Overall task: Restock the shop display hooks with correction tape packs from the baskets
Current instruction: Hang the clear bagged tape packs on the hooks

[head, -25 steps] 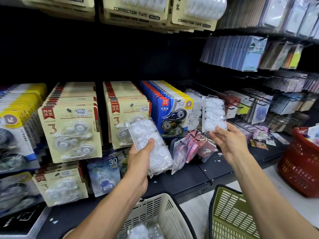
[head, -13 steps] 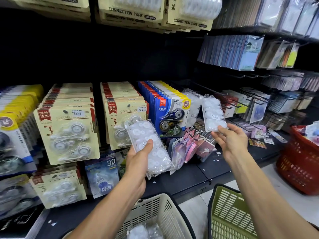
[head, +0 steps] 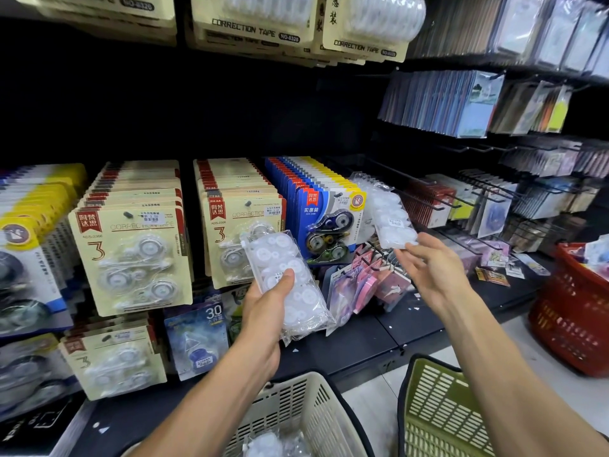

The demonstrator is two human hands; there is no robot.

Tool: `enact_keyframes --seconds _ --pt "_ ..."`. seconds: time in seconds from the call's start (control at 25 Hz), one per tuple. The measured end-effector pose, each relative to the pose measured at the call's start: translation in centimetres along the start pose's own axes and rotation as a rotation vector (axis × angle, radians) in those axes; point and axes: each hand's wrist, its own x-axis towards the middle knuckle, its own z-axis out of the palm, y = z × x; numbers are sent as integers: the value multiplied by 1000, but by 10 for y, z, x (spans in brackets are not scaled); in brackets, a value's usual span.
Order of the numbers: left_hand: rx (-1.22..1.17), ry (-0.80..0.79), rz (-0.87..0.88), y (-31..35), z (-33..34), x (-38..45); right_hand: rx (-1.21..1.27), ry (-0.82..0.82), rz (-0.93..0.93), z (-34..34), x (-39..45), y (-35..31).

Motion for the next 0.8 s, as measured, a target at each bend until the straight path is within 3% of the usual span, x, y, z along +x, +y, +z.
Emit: enact_keyframes --seconds 0.08,0.24,0.48,0.56,0.68,0.8 --pt "0 6 -13 1 0 -1 -93 -68 45 2 3 4" --pt "-122 -23 -116 9 3 -5 -592 -44 14 6 0 17" --pt "-151 -73 -92 10 7 -4 -746 -692 258 35 -33 27" --pt "-62 -72 3 7 8 -4 -805 -781 247 44 -38 30" --pt "-21 -32 78 7 5 -5 -872 -737 209 48 -39 32" --pt "-4 30 68 7 0 0 -751 -509 65 43 -31 29"
